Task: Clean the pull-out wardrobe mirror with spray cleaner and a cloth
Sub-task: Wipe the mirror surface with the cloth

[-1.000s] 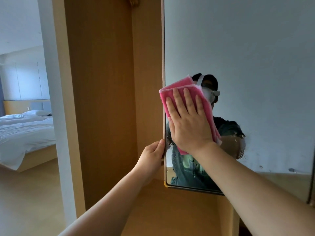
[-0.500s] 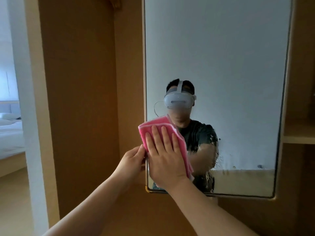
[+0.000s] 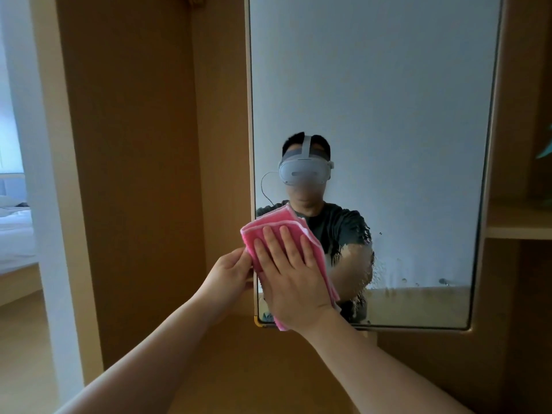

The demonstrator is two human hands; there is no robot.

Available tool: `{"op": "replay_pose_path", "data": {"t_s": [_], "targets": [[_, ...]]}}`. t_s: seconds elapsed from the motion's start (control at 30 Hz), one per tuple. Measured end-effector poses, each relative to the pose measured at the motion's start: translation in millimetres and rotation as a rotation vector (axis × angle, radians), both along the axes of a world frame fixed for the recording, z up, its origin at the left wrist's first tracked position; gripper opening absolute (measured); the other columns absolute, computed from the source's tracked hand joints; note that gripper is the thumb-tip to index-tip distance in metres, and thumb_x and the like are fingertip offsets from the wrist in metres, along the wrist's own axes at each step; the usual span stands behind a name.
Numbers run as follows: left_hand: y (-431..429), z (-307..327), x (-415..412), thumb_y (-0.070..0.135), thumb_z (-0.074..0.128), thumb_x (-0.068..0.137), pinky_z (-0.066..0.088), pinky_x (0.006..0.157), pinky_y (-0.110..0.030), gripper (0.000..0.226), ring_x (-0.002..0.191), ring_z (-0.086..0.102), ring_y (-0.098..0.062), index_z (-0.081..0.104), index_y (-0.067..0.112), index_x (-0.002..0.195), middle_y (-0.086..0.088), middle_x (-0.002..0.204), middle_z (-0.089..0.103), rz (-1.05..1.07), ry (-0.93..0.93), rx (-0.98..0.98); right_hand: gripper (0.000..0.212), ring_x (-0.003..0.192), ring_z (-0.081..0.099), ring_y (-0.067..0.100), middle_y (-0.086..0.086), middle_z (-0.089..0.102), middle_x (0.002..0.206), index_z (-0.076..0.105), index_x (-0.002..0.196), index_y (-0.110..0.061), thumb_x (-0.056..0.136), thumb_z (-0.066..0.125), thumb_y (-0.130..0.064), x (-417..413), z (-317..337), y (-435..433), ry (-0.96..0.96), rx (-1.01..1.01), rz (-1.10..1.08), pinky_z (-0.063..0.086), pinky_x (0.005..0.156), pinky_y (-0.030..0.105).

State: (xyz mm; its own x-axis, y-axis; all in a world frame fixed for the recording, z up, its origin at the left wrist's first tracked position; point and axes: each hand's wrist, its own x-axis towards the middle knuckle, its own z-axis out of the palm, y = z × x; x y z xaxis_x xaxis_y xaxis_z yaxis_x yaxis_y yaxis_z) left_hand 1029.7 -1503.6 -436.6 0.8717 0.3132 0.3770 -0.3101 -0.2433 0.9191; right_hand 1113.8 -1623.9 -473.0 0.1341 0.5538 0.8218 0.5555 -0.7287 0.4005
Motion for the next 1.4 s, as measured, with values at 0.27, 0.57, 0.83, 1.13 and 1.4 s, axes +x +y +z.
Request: {"op": "replay_pose_path", "data": {"t_s": [0.27,0.57,0.83,1.13,1.4], "targets": [[-7,3,-3,0.032,0.038,0.103,0.053,0.064,-0.022,0.037,0.064,0.065,-0.004,0.065,0.007,0.094,0.005,0.065,0.069,-0.014,-0.018,0.034,0.064,0.149,0.0,0.031,0.009,0.005,0.162,0.011,0.155,-0.017,0.1,0.033,-0.042,11,25,-18,-0.081,-0.128,0.009,0.006,0.12,0.05],[-9,6,-4,0.028,0.035,0.105,0.052,0.056,-0.015,0.035,0.061,0.065,-0.002,0.067,0.023,0.091,0.008,0.065,0.071,0.07,-0.001,0.094,0.06,0.149,0.0,0.033,0.014,0.008,0.161,0.016,0.154,-0.014,0.101,0.024,-0.04,23,107,-59,-0.17,0.006,-0.06,-0.001,0.121,0.048],[-10,5,-4,0.032,0.035,0.103,0.054,0.068,-0.025,0.036,0.065,0.065,-0.008,0.066,0.031,0.084,0.001,0.07,0.07,0.098,-0.018,0.097,0.056,0.143,0.027,0.036,0.013,0.032,0.155,0.035,0.148,-0.015,0.096,0.036,-0.037,37,146,-81,-0.197,0.106,-0.068,0.01,0.117,0.052],[-11,7,-5,0.03,0.034,0.104,0.055,0.067,-0.023,0.036,0.066,0.066,-0.008,0.066,0.027,0.088,0.003,0.07,0.071,0.105,0.005,0.107,0.057,0.146,0.021,0.036,0.014,0.027,0.157,0.031,0.151,-0.014,0.099,0.032,-0.038,35,116,-84,-0.097,0.175,-0.069,0.014,0.118,0.055],[-13,7,-4,0.029,0.036,0.104,0.053,0.069,-0.028,0.036,0.063,0.066,-0.008,0.065,0.027,0.085,0.006,0.068,0.072,0.117,0.015,0.09,0.06,0.148,0.01,0.036,0.013,0.015,0.16,0.021,0.153,-0.014,0.099,0.029,-0.04,37,44,-102,-0.013,0.17,-0.084,0.012,0.118,0.056]]}}
